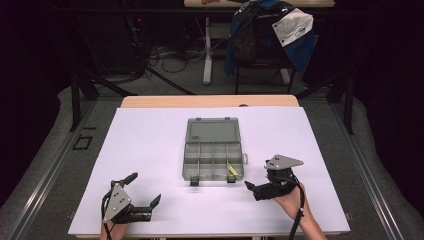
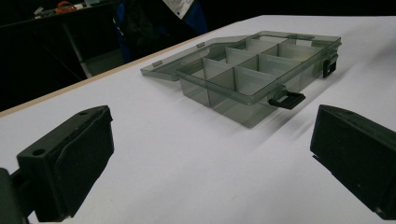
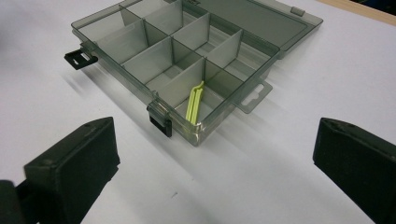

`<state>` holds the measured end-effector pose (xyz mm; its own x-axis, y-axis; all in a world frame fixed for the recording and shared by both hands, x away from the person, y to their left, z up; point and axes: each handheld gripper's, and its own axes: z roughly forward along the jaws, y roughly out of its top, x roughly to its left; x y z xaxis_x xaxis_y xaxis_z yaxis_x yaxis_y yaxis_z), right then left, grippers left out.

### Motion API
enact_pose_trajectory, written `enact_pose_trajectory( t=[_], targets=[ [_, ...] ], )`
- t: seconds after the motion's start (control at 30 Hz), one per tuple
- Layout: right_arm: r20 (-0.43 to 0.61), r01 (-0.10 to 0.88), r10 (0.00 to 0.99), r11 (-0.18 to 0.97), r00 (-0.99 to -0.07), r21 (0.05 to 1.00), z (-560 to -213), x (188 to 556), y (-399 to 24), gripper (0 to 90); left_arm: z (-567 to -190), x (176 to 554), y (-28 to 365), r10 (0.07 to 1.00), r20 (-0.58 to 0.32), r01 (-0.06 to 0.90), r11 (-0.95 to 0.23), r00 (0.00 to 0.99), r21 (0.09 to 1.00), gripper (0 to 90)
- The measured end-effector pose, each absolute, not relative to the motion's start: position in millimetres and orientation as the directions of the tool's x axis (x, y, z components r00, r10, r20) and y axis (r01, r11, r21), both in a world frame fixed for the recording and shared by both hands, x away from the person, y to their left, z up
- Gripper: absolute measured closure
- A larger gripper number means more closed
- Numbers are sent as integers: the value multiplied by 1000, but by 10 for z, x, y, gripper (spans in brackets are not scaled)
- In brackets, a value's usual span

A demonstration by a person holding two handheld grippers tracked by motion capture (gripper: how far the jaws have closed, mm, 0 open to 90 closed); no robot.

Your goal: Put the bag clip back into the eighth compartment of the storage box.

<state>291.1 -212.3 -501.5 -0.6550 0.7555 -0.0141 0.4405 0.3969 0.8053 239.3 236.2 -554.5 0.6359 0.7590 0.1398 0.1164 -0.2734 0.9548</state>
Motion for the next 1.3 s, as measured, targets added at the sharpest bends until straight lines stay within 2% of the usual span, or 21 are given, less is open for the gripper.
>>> enact_pose_trajectory(
  t=[1.3],
  targets=[
    [-90,315,781,351,-618,882,-5413,2449,-2450,0,-5545,2383,2379,760,140,118,-274,634,954,0]
  ],
)
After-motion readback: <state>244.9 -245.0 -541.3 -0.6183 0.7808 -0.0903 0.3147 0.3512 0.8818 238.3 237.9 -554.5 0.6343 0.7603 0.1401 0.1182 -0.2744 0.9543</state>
